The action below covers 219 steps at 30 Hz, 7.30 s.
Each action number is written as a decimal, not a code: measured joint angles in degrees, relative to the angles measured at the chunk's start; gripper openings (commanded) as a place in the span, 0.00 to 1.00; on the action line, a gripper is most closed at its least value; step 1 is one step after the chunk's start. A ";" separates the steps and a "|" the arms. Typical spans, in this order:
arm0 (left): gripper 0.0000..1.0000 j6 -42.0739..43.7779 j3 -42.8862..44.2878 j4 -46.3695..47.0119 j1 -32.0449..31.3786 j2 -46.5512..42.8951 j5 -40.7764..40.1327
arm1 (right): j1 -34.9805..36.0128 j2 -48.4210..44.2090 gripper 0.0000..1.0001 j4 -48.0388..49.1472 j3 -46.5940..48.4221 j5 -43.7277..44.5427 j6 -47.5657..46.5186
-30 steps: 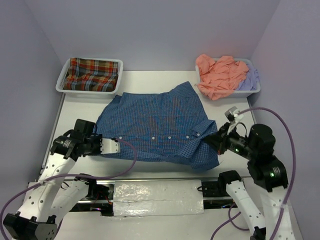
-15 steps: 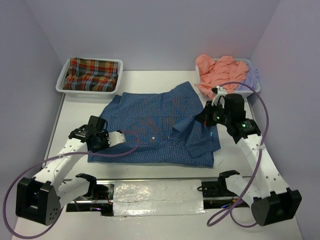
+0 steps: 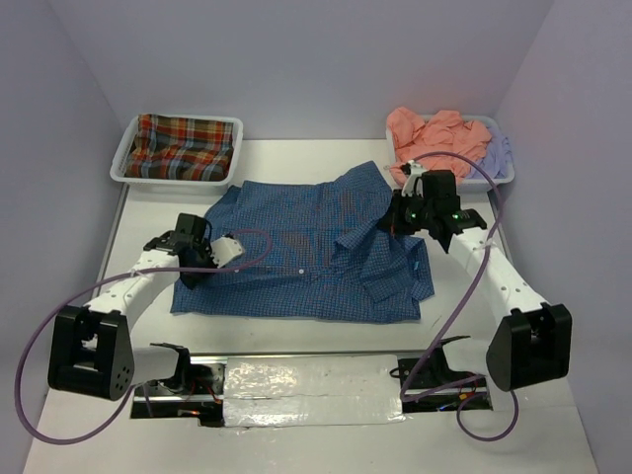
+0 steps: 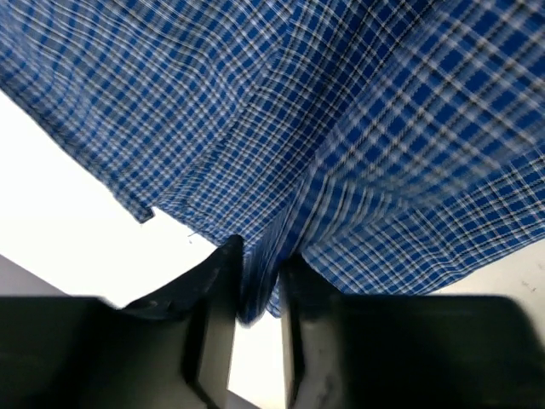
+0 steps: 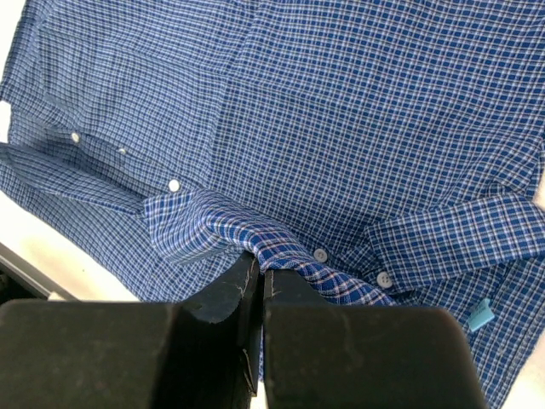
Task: Fold and stack the long sleeve shirts
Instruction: Fold the shirt
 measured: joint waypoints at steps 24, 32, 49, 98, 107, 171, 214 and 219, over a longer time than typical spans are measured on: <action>0.71 2.08 1.53 2.95 2.95 -3.32 9.92 | 2.25 9.25 0.02 2.29 3.13 0.83 0.33; 0.69 0.26 0.35 8.46 2.93 7.96 5.84 | 2.25 9.55 0.15 2.32 3.76 1.60 1.27; 0.87 -14.49 9.18 10.75 10.51 15.15 3.41 | 2.23 12.41 0.90 -3.26 11.63 14.12 4.33; 0.64 -2.99 0.81 -7.67 30.58 7.43 18.47 | 2.36 -17.40 0.62 -11.02 -19.43 23.58 25.81; 0.65 -2.91 14.21 -8.70 28.83 2.47 21.75 | 2.40 -4.15 0.68 -4.96 -11.50 20.55 15.93; 0.57 7.87 17.00 45.75 -58.18 35.21 -6.38 | 2.40 14.56 0.19 -2.12 -5.88 11.32 7.32; 0.00 -2.58 27.96 28.85 -53.22 30.77 9.35 | 0.57 -2.97 0.79 -9.07 -3.98 17.46 7.87; 0.00 -4.35 29.05 23.96 -53.00 26.82 14.14 | 0.46 -7.82 0.79 -12.76 -3.39 18.12 8.68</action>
